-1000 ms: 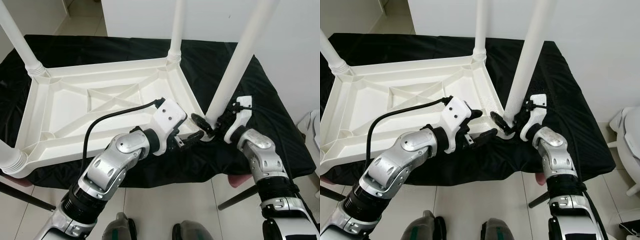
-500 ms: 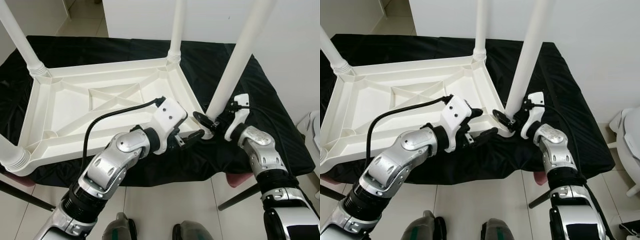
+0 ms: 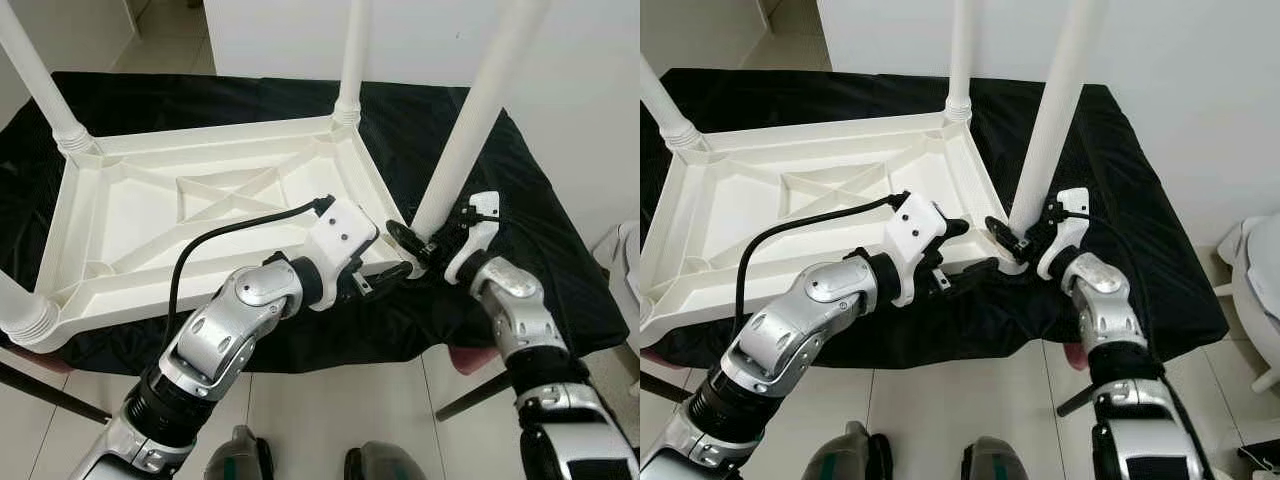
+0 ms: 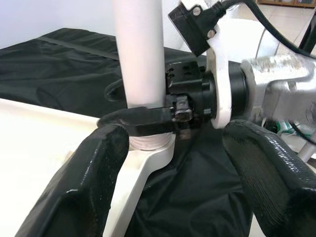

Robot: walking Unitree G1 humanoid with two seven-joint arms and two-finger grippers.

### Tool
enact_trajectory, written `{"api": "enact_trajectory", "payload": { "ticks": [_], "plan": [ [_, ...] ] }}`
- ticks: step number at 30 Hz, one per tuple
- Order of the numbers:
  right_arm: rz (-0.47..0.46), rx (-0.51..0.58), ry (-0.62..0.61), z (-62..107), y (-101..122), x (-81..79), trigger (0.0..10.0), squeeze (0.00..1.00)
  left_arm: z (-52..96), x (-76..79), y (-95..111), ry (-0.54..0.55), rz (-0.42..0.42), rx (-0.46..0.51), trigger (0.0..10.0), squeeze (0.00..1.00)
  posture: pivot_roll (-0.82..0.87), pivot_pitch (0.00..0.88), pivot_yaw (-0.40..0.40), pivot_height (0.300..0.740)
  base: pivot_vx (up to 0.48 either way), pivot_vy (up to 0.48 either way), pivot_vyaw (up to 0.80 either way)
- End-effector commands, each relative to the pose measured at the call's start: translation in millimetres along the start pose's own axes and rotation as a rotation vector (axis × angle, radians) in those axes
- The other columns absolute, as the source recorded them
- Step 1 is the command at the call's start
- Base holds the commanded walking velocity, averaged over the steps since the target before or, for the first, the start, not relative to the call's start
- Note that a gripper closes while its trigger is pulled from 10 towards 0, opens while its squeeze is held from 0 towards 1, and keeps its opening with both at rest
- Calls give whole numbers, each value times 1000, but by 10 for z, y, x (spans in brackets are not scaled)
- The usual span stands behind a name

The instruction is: Building children table

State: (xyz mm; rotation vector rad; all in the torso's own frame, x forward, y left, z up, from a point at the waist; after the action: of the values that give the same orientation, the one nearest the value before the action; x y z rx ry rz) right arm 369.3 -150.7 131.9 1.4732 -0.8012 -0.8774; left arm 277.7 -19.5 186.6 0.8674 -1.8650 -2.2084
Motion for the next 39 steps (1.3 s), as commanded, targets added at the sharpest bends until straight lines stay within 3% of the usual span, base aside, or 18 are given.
{"api": "enact_trajectory", "payload": {
  "ticks": [1,4,7,8,10,14,17,25,26,36,38,39],
  "plan": [
    [8,-56,-80,26,-149,20,10000,0,2,66,-15,-43,-1,2,10000,0,-164,6,5,740,0,0,0],
    [-4,-42,-167,37,-159,29,10000,0,-3,56,-30,-40,0,-1,10000,0,-165,0,5,740,0,0,0],
    [-101,-3,-341,78,-162,84,10000,0,-14,39,-44,-37,-1,-5,10000,0,-169,0,8,740,0,0,0],
    [-101,-3,-341,78,-162,84,10000,0,-14,39,-44,-37,-1,-5,10000,0,-169,0,8,740,0,0,0],
    [-96,3,-454,118,-166,110,10000,0,-13,33,-49,-40,-4,-5,10000,0,-172,0,10,740,0,0,0],
    [-132,27,-501,141,-147,81,10000,0,-13,35,-54,-42,-5,-6,10000,0,-172,0,8,740,0,0,0],
    [-149,79,-688,237,-68,29,10000,0,-21,-13,-78,-20,-6,-15,10000,0,-167,0,1,740,0,0,0],
    [-179,58,-670,206,-94,-45,10000,0,-32,-16,-86,-11,-2,-15,10000,0,-168,0,-6,740,0,0,0],
    [-172,63,-656,201,-78,-49,10000,1000,-31,-18,-88,-11,-3,-15,10000,0,-168,0,-6,740,0,0,0],
    [-173,58,-528,177,-27,-46,10000,1000,-22,9,-110,-16,0,-20,10000,0,-170,0,-2,740,0,0,0],
    [-179,19,-412,142,-22,-59,10000,1000,-19,19,-115,-16,3,-22,10000,0,-169,0,-4,740,0,0,0],
    [-179,19,-412,142,-22,-59,10000,1000,-19,19,-115,-16,3,-22,10000,0,-169,0,-4,740,0,0,0]
  ]
}}
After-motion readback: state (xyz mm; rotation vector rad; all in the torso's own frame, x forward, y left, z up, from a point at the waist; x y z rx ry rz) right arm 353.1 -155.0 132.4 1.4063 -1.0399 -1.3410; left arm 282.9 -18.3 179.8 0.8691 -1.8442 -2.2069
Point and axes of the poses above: a point about 5 cm out from each wrist's last joint towards the gripper, its own z axis pointing back from the gripper into the wrist, its own y axis along the axis of the wrist's last joint, x = y × z, the point moved 5 cm from there along -z, pointing out of the wrist towards the gripper, and after that the axes turned 13 degrees about -z, right-handed, at the moved point
